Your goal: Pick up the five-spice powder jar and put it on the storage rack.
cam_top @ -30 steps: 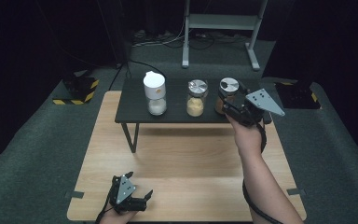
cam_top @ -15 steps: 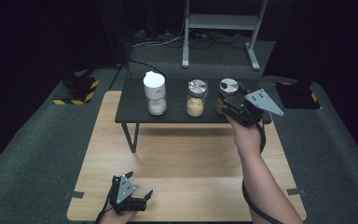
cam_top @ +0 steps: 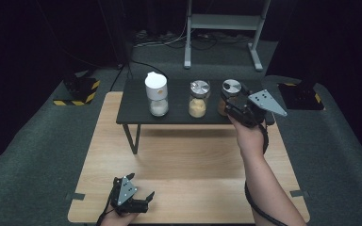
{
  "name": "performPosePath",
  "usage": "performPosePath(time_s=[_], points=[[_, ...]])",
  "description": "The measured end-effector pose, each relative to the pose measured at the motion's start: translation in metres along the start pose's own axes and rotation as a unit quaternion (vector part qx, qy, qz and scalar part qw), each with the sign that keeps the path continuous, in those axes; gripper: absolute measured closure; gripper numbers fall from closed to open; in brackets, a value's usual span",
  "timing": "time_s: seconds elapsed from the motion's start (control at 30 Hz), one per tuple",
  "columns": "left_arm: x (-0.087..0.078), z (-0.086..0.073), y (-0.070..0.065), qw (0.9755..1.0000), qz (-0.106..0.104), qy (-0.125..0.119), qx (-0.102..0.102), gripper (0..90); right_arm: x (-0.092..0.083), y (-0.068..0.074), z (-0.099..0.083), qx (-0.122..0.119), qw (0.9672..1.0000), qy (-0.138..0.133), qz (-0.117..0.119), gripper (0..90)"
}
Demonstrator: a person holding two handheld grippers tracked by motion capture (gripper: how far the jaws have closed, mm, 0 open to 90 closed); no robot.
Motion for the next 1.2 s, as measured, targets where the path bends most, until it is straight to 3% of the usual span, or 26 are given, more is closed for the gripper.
performPosePath(time_s=[0.73,1.2], points=[[0.0000,-0.0001,0.0002,1.0000,0.000,0.000,-0.001,1.0,0.0007,-0.0023,0.0005,0.006,1.0000,0.001,-0.002,31.5],[0.0001,-0.0001,0.0002,1.0000,-0.002,0.000,-0.001,1.0,0.0015,0.0026,0.0026,0.012,0.9999,0.006,-0.010,4.5]])
Point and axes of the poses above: each handheld gripper's, and its own axes: x roughly forward along the jaws, z roughly out of its top, y roughly to its left, the point moved 4 cm from there along x, roughly forward along the jaws, and after that the axes turned 13 degrees about x, right-handed, at the moved point
